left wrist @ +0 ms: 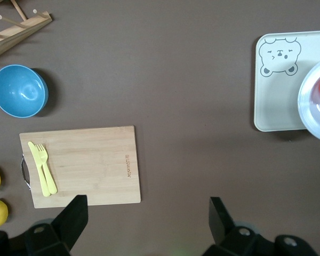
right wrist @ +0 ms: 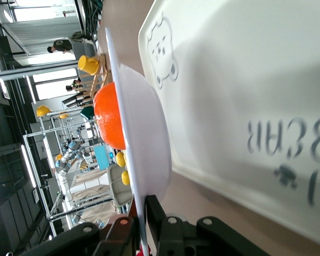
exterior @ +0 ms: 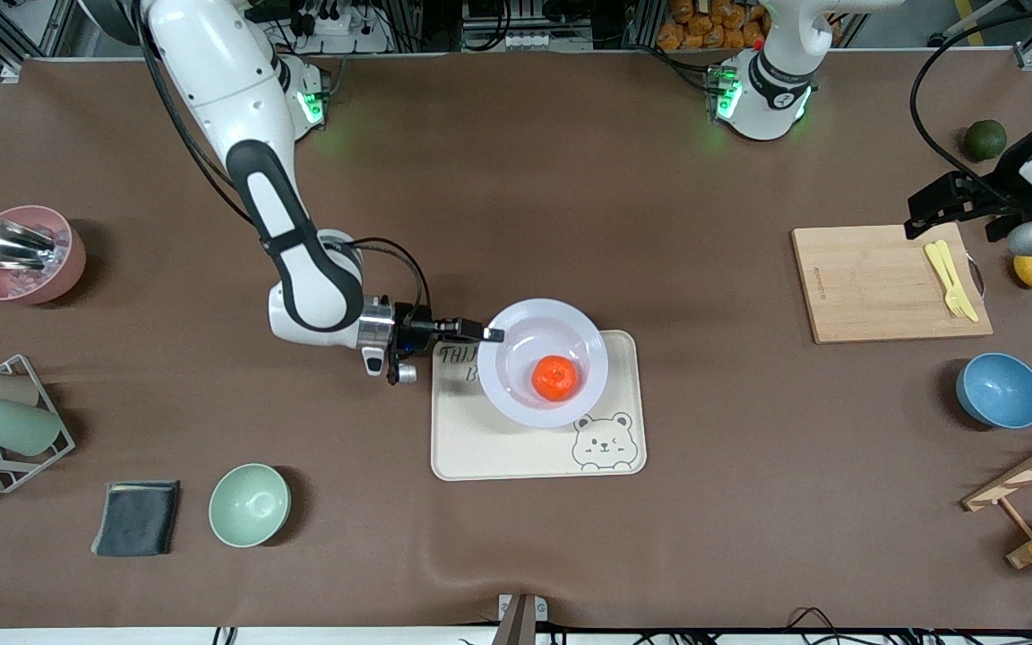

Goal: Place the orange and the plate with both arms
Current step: 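Lift the plate with the right gripper and lower it onto the tray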

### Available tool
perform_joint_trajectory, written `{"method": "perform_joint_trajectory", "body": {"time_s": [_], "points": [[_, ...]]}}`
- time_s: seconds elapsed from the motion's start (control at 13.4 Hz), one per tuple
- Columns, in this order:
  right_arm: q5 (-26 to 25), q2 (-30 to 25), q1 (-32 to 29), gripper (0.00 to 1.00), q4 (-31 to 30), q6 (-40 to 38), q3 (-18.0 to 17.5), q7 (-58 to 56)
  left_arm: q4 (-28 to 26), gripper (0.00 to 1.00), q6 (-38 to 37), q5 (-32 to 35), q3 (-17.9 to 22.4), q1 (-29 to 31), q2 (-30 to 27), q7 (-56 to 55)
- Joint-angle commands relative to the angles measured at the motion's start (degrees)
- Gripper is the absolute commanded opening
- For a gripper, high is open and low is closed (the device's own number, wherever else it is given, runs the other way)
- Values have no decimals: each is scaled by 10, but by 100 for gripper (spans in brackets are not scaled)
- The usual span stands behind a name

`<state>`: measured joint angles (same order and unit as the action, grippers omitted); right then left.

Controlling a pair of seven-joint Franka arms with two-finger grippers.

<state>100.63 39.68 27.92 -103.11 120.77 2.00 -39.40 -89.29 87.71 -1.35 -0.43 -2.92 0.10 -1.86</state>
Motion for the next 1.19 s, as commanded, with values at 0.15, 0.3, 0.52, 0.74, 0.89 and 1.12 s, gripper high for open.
{"method": "perform_joint_trajectory", "body": {"time_s": [0.15, 0.3, 0.52, 0.74, 0.89, 1.12], "points": [[15, 76, -20, 0, 76, -4, -8, -13, -1, 100, -6, -1, 1, 1, 8, 12], [14, 86, -20, 0, 80, -4, -8, -15, -3, 100, -6, -2, 1, 0, 8, 9], [12, 88, -20, 6, 81, -4, -8, -15, -1, 100, -6, -1, 1, -1, 11, 7], [4, 85, -15, 100, 85, 24, -6, -16, -2, 100, -5, -2, 0, -1, 12, 6], [-19, 75, -8, 100, 86, 34, 5, -13, -3, 100, -6, -2, -1, -1, 12, 6], [-102, 64, -15, 100, 93, 38, 19, -9, -3, 100, -6, -2, -1, -1, 12, 7]]}}
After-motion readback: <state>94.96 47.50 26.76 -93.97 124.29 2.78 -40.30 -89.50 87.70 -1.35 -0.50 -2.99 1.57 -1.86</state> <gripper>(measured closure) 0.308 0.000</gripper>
